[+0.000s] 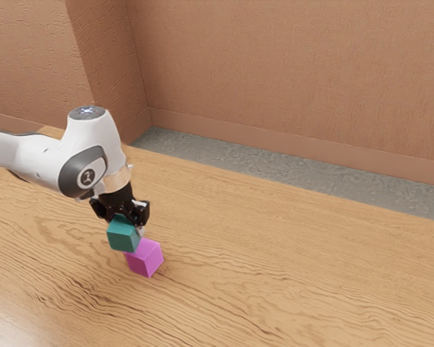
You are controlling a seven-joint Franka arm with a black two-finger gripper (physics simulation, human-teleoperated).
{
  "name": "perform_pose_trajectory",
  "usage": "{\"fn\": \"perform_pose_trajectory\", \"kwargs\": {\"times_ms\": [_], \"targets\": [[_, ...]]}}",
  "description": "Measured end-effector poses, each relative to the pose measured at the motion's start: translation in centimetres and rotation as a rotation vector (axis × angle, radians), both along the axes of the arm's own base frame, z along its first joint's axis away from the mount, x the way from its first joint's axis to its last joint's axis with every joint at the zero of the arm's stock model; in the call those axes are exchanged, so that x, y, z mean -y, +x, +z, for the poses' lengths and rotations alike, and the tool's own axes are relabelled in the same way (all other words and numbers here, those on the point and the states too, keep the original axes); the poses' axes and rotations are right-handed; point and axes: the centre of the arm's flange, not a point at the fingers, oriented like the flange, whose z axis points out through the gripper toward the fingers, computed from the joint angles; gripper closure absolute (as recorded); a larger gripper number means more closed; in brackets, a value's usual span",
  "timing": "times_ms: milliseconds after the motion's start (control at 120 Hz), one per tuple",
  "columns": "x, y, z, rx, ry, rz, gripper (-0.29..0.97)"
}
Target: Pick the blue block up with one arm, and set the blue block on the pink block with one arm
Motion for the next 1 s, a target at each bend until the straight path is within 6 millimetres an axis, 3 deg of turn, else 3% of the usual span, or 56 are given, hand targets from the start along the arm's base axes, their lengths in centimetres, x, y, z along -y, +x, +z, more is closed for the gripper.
{"fn": "perform_pose_trajectory", "kwargs": {"times_ms": [217, 700, 1000], "targets": [[-0.1, 0.0, -0.1, -0.001, -0.003, 0.004, 0.31], [4.7, -0.1, 0.0, 0.001, -0.004, -0.089, 0.31], [3.4, 0.0, 0.0, 0.003, -0.004, -0.064, 0.31]]}}
